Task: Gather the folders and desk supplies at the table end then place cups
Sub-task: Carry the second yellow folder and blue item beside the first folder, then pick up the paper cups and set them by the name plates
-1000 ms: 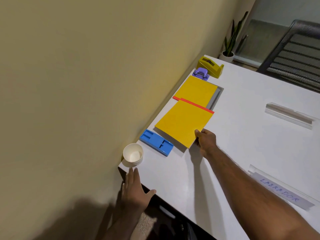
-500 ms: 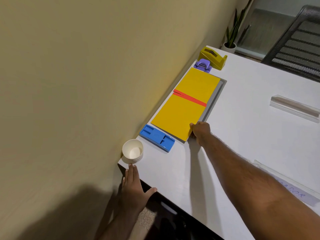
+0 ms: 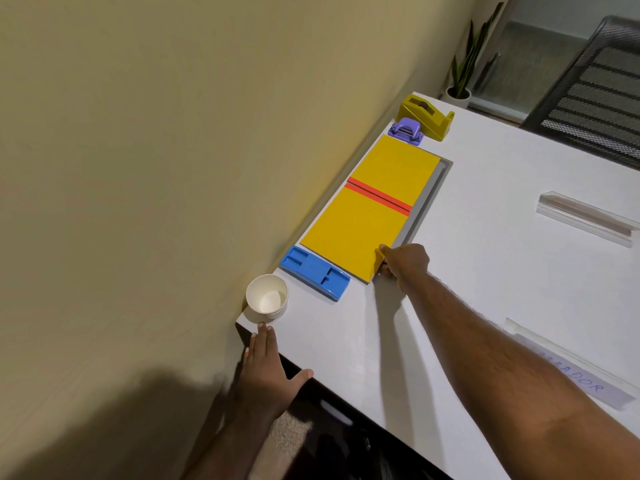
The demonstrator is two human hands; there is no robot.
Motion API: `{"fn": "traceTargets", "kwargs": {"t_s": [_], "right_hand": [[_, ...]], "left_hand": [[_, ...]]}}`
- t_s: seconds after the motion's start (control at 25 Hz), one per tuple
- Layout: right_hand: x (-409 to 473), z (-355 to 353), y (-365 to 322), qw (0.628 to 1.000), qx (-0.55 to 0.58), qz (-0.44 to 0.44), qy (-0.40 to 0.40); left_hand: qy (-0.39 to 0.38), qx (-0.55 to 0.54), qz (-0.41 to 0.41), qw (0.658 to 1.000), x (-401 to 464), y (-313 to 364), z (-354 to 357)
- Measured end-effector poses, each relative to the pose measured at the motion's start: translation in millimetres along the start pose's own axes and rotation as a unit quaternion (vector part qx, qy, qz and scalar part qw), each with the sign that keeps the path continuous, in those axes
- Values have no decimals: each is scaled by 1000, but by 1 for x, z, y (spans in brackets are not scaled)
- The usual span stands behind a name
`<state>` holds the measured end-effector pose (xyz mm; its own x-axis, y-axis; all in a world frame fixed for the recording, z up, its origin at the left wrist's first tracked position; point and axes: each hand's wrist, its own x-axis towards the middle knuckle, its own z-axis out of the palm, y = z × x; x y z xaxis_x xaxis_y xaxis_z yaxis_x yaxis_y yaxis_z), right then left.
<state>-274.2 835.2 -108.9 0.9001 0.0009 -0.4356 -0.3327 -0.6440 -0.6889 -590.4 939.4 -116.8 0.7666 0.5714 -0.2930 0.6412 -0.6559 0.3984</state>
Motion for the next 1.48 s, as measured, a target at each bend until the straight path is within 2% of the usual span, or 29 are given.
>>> {"fn": "traceTargets", "kwargs": {"t_s": [0.08,0.16,0.24,0.36,0.52,0.68,0.8,1.0,1.2,1.32,1.48], "right_hand": [[-8,-7,2,999,-29,-30,2],[-18,-16,6,998,-12,-60,6],[-32,-22,7,994,9,-104,18],[-61,-18,-5,975,17,-219,7],[-110,12,-26,933,18,-340,-112],[-145,50,-26,877,-91,-409,-236],[-154,72,-23,850,-168,-424,-263],[-156,89,-21,850,-216,-414,-244],[-163,87,-17,876,-124,-425,-191],[-167,75,-13,896,-64,-404,-174],[-169,40,-1,912,-37,-377,-154]], "left_hand": [[-43,-14,-25,999,4,0,-4],[-80,-9,-47,996,8,4,-10],[-91,-6,-53,994,8,10,-16],[-90,-1,-60,994,6,15,-21],[-71,-15,-57,996,4,14,-23],[-37,-55,-60,996,2,13,-23],[-23,-69,-60,996,1,10,-22],[-23,-69,-55,996,2,1,-16],[-28,-60,-57,996,4,-4,-13],[-30,-55,-59,996,4,-7,-11],[-43,-53,-74,995,3,-5,-14]]}}
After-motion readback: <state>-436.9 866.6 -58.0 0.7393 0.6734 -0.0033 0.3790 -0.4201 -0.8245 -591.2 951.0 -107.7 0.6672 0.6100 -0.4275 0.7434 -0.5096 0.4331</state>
